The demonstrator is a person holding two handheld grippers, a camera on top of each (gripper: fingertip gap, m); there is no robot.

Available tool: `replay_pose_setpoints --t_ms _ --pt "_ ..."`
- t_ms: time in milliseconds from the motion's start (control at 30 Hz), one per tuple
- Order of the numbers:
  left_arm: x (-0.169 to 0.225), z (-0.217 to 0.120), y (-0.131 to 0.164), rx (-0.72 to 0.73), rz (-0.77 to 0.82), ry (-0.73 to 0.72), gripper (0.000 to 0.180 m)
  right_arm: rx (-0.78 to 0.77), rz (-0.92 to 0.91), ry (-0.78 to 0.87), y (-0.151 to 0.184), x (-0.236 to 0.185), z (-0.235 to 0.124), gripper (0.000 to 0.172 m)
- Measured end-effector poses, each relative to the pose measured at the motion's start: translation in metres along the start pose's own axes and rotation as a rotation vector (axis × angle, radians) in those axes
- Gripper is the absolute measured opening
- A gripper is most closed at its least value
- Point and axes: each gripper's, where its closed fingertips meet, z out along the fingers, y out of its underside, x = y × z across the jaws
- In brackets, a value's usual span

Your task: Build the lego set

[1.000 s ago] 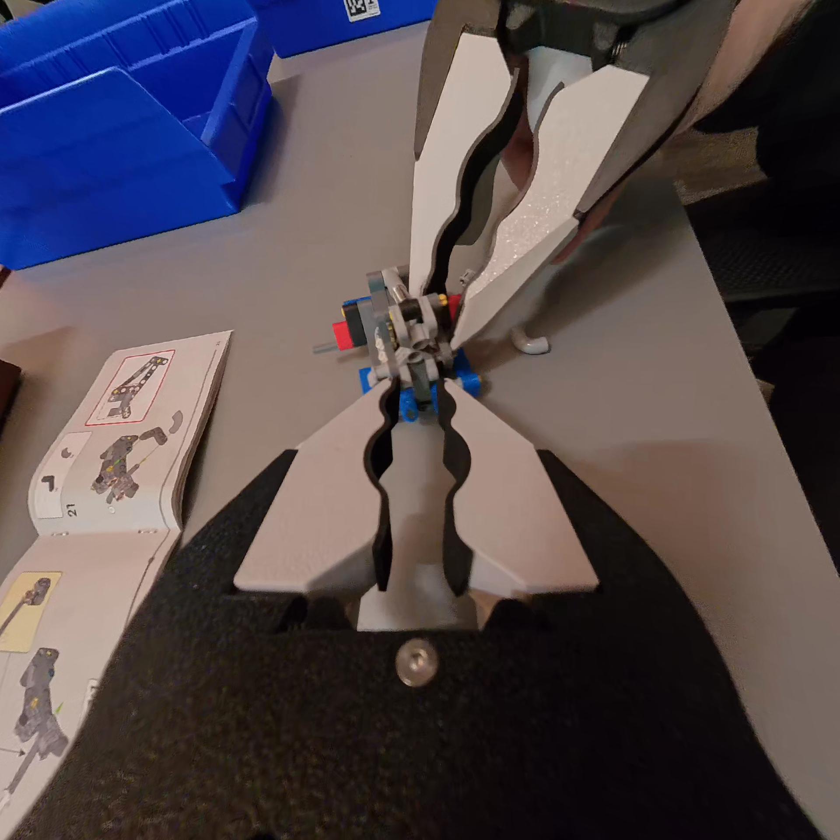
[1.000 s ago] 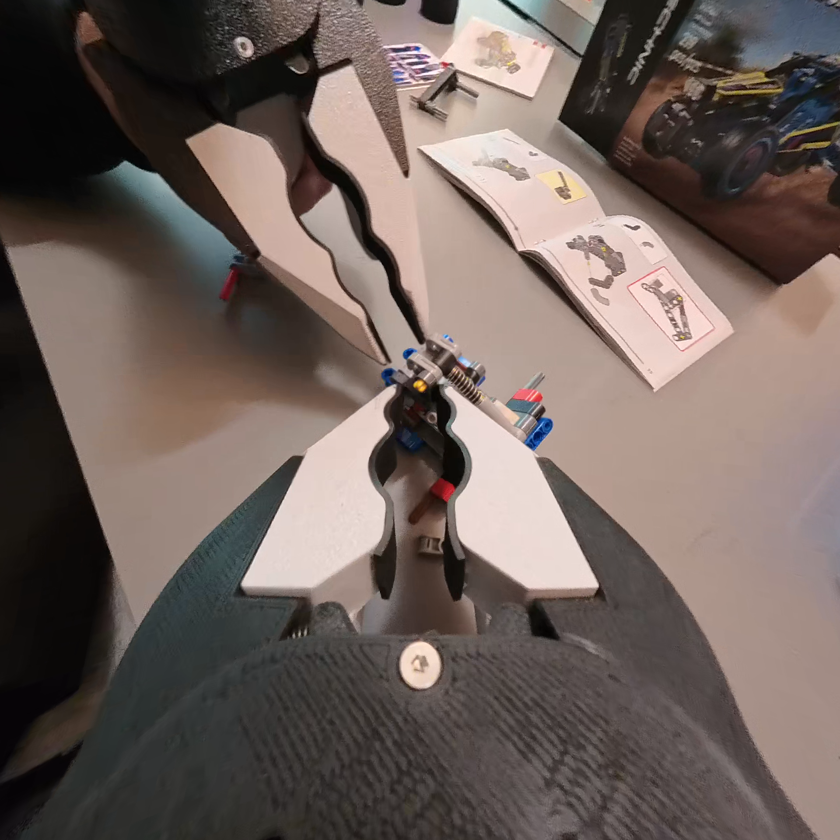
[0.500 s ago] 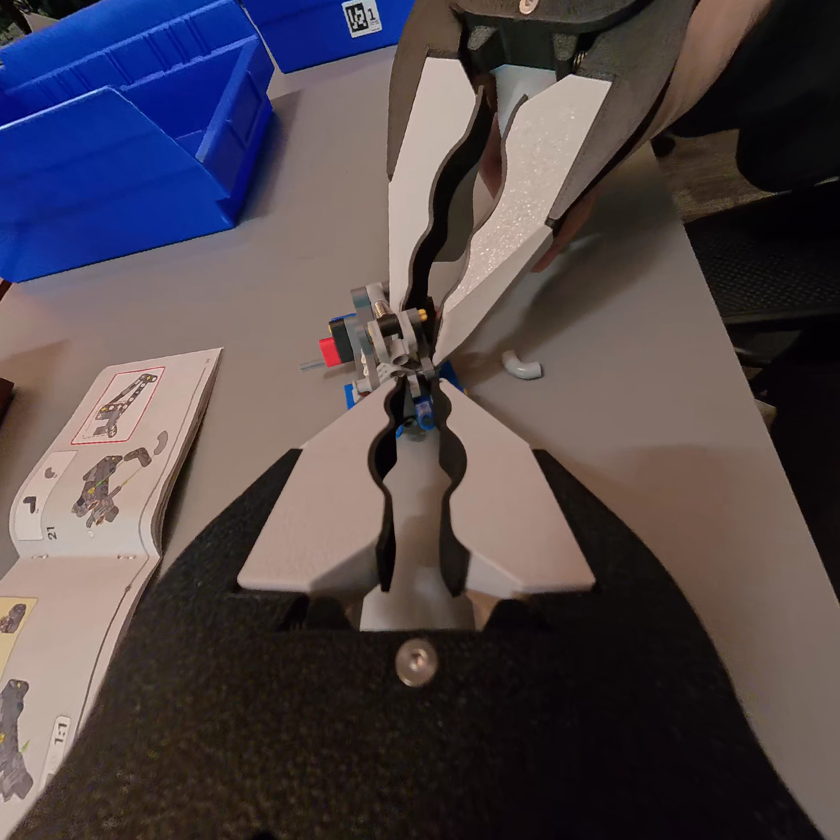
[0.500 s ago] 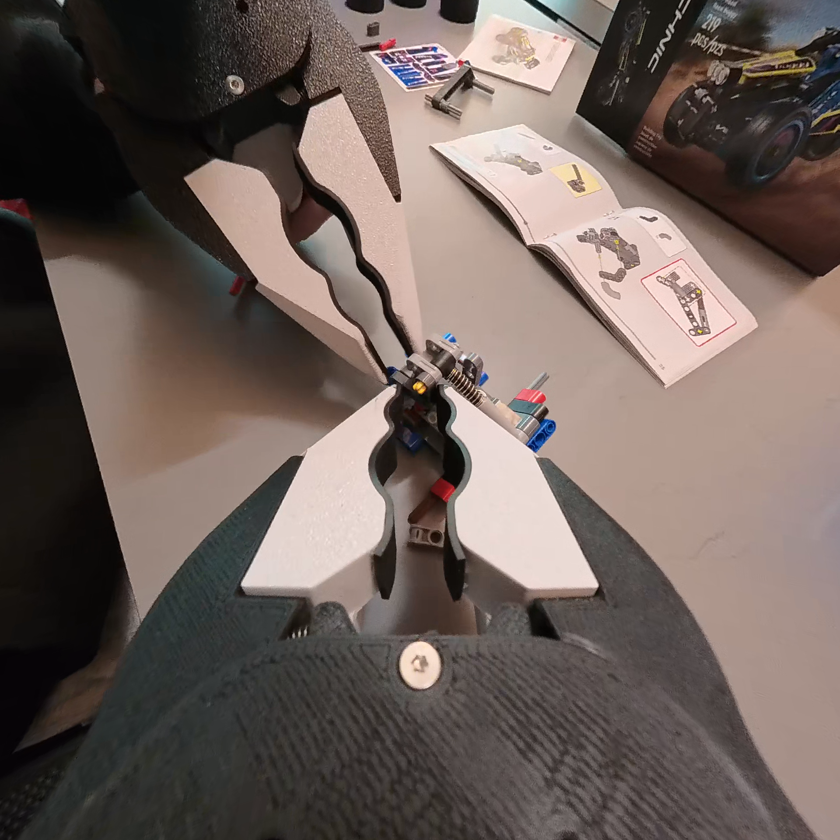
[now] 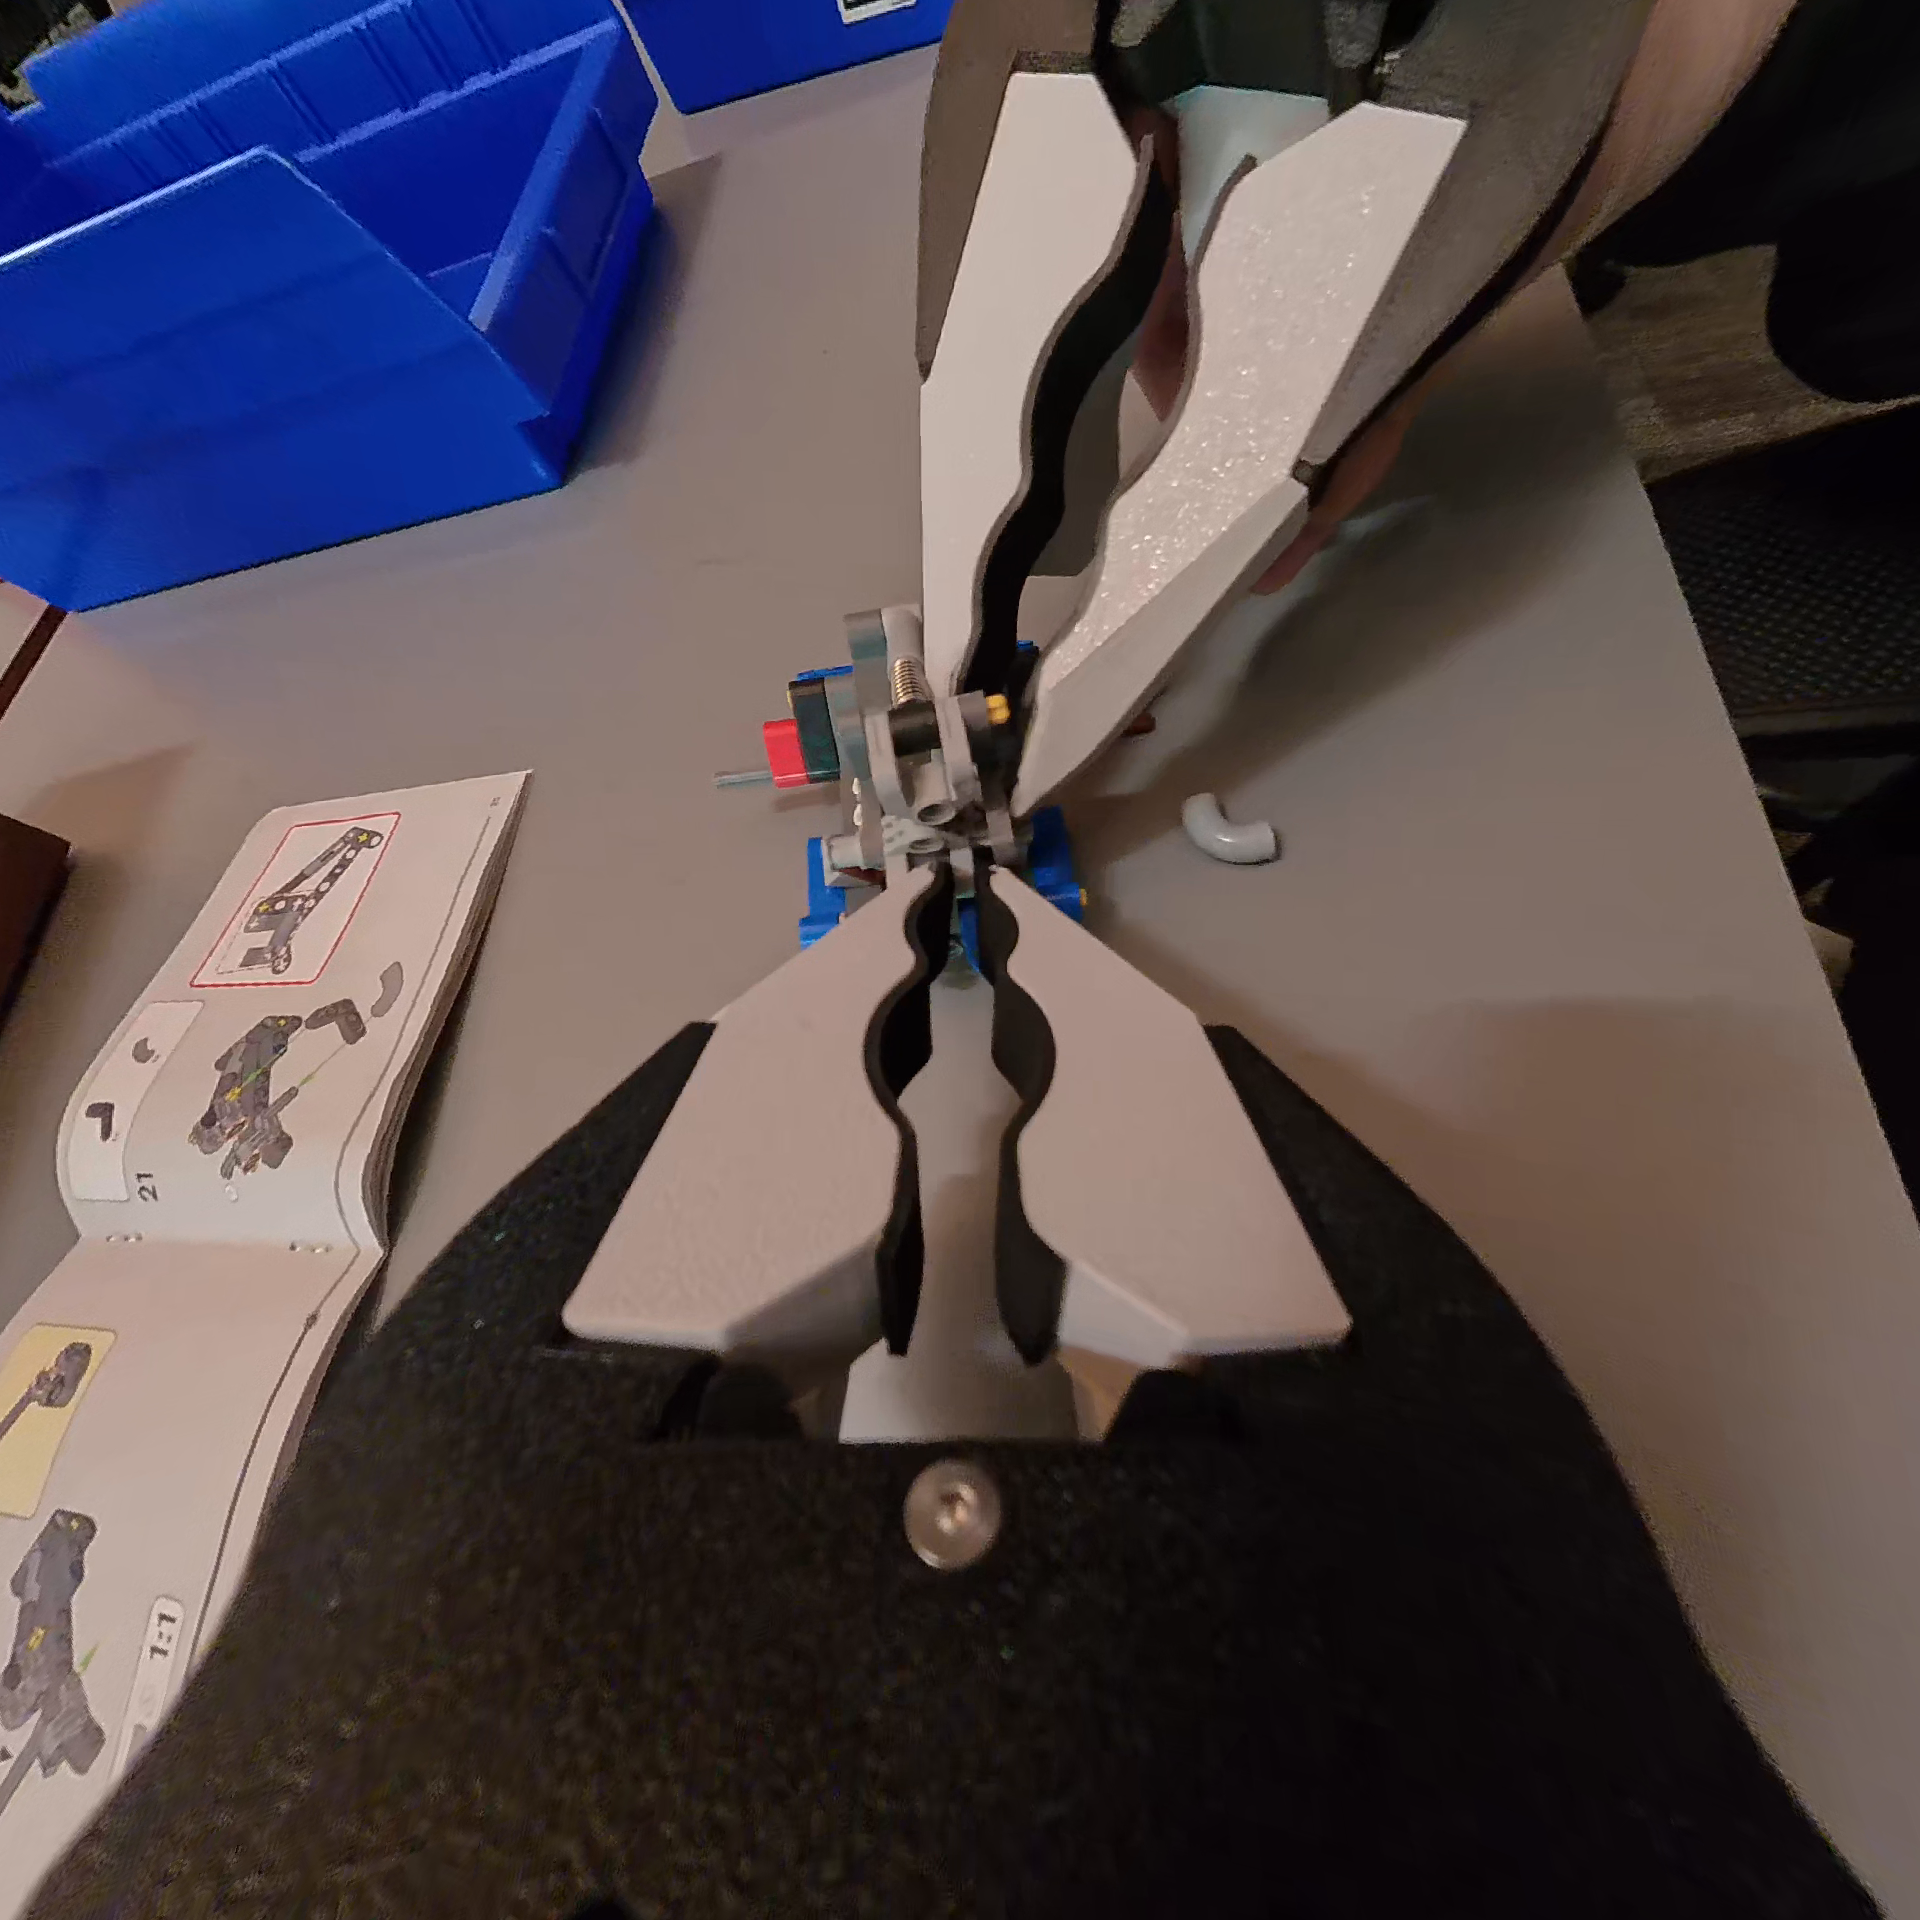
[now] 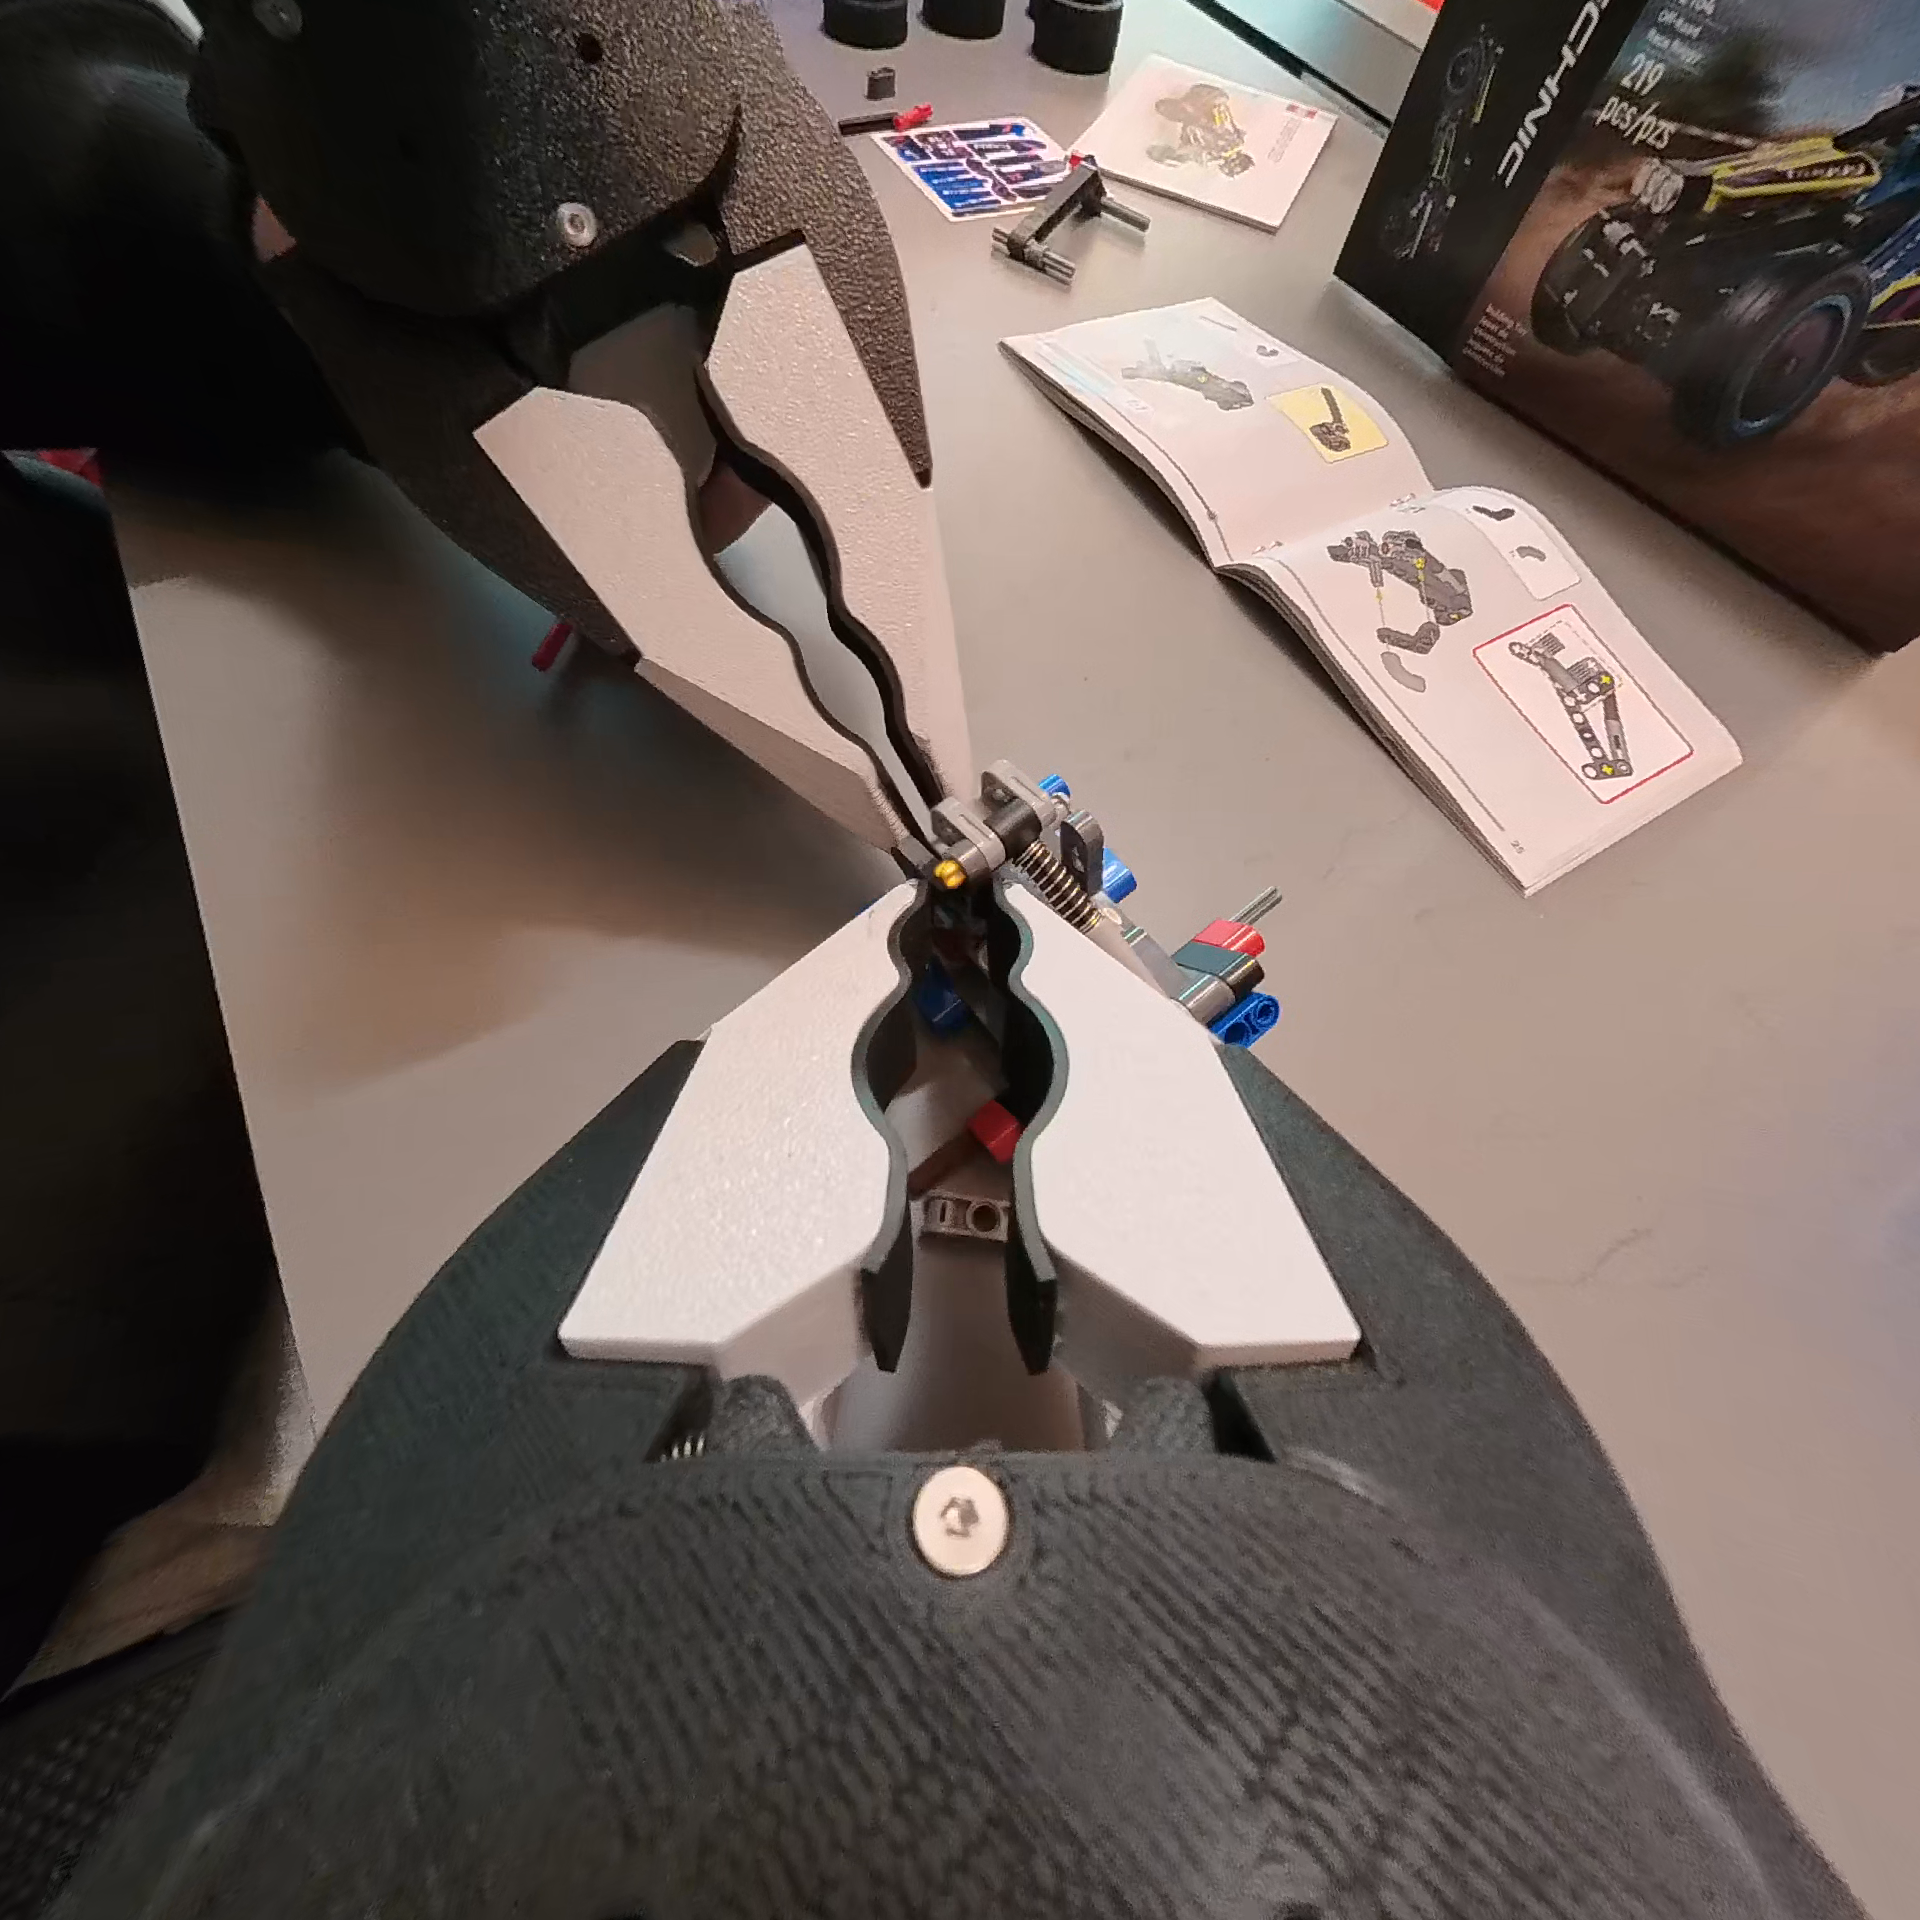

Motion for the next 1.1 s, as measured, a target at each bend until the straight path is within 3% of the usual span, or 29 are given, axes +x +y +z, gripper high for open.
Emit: replay_pose_setpoints --t_ms 33,500,1100 --pt "-0.0005 0.0001 0.0001 0.000 -0.001 0.000 0.000 0.003 -0.002 -0.002 0.0001 -0.0005 0.0004 0.008" --pt "-0.0046 -0.0038 0.0024 0.015 -0.015 0.025 0.000 0.023 0.050 -0.042 -0.0015 -0.0045 0.0020 0.005" --pt "-0.0045 -0.0013 0.0016 0.007 -0.105 0.024 0.000 -0.266 -0.147 -0.014 0.0056 -0.0017 -0.0041 0.004"
